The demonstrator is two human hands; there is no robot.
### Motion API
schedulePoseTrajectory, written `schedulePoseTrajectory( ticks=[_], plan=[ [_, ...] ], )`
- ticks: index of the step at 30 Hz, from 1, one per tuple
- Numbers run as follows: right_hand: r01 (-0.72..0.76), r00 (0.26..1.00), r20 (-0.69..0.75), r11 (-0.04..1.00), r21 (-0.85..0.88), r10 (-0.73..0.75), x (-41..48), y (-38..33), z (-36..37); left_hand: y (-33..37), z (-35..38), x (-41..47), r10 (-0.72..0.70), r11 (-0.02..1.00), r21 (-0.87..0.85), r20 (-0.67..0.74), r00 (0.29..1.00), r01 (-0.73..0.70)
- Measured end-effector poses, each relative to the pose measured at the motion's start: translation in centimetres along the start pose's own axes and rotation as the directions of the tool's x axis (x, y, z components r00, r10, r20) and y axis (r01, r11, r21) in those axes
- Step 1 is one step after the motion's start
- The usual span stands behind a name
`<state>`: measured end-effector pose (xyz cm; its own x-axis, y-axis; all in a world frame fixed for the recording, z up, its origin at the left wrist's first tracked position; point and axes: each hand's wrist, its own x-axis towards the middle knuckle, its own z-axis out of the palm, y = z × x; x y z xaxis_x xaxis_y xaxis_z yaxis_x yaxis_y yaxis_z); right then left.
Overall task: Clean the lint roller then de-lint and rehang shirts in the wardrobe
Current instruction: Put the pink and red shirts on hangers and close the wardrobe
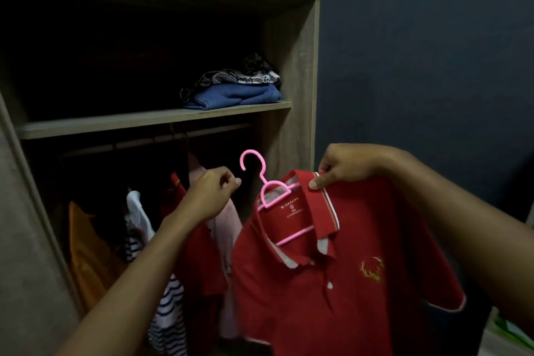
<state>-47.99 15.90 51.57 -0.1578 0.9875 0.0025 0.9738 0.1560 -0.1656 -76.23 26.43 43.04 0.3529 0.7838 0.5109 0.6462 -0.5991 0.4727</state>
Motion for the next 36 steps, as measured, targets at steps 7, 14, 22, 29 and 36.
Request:
schedulePoseTrajectory(
  ticks=[7,14,22,29,36],
  plan=[
    [-0.102,0.985,0.142,0.995,-0.011,0.103,5.4,3.3,1.5,-3.5,4.3,4.7,-0.093,0.992,0.090,-0.008,0.996,0.093],
    [-0.101,0.987,0.157,0.924,0.368,0.046,10.8,5.7,3.8,-8.0,8.6,8.3,-0.304,0.933,0.207,0.012,0.953,0.295],
    [-0.086,0.995,0.038,0.647,0.757,0.087,19.0,5.5,9.1,-9.9,9.6,10.7,-0.448,0.823,0.280,-0.213,0.868,0.494],
    [0.044,0.979,-0.165,0.674,0.737,0.117,25.5,4.6,11.9,-10.8,9.4,11.6,-0.428,0.822,0.317,-0.206,0.880,0.474],
    [0.127,0.927,-0.336,0.705,0.698,0.166,30.3,3.6,11.8,-10.9,9.2,11.8,-0.432,0.816,0.338,-0.183,0.883,0.469]
  ],
)
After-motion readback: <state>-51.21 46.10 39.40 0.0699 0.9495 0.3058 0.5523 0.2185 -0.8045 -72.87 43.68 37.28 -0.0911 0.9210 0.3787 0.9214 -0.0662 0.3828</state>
